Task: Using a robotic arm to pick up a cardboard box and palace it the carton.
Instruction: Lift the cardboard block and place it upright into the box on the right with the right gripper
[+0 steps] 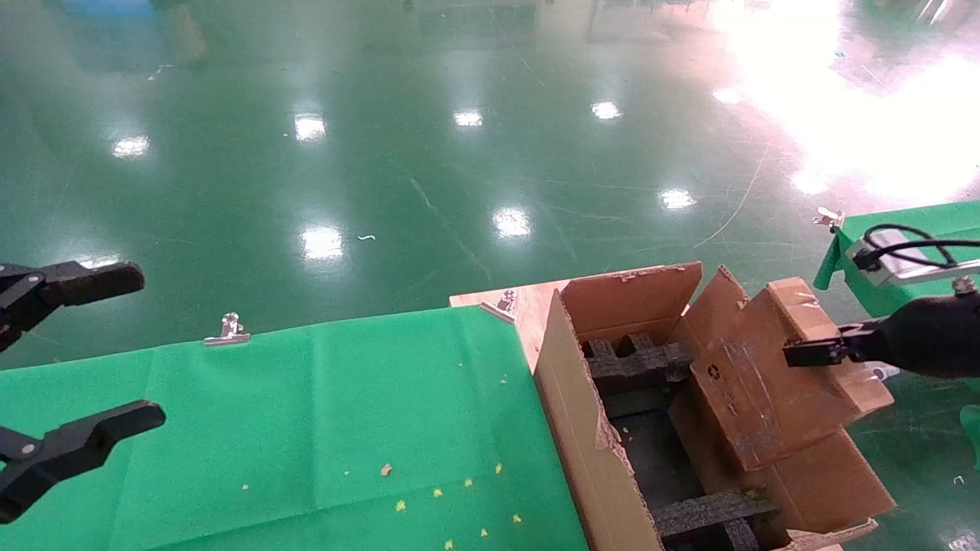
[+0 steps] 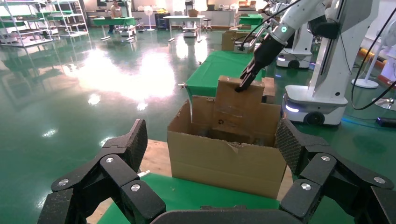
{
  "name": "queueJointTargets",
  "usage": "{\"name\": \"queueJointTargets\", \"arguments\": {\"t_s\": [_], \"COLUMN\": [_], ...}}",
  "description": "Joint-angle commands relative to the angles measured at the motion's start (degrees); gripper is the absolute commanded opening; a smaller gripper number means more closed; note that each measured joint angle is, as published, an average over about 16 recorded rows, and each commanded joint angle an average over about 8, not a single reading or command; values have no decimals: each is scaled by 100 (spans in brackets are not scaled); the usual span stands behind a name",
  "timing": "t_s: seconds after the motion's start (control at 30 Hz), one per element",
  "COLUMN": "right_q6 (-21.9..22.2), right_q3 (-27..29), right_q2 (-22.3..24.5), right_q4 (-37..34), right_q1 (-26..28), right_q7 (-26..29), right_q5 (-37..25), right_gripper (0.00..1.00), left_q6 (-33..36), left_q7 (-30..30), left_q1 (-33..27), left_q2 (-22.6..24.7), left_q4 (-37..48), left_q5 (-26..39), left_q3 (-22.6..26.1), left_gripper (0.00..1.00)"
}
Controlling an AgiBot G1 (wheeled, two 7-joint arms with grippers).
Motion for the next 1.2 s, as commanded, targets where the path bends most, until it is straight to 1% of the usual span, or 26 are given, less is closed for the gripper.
{"name": "queueJointTargets", "arguments": {"t_s": [0.03, 0.27, 0.57, 0.9, 1.2], "right_q6": [70, 346, 878, 1485, 1692], "right_q3": [-49, -201, -401, -572, -568], "right_q2": [6, -51, -295, -839, -1404], "right_q4": [133, 259, 91, -501, -1149], "right_q1": [-30, -257, -711, -1376, -1900], "right_q7": [204, 509, 563, 306, -180], "right_q5": [-160, -296, -213, 90, 523], "right_gripper": [0, 0, 0, 0, 0], "left_q6": [0, 0, 0, 0, 0], "left_q7": [0, 0, 0, 0, 0], "left_q1": [0, 0, 0, 0, 0], "left_q2": [0, 0, 0, 0, 0], "left_q4": [0, 0, 0, 0, 0], "left_q5": [0, 0, 0, 0, 0], "left_q3": [0, 0, 0, 0, 0], "left_gripper": [100, 100, 100, 100, 100]}}
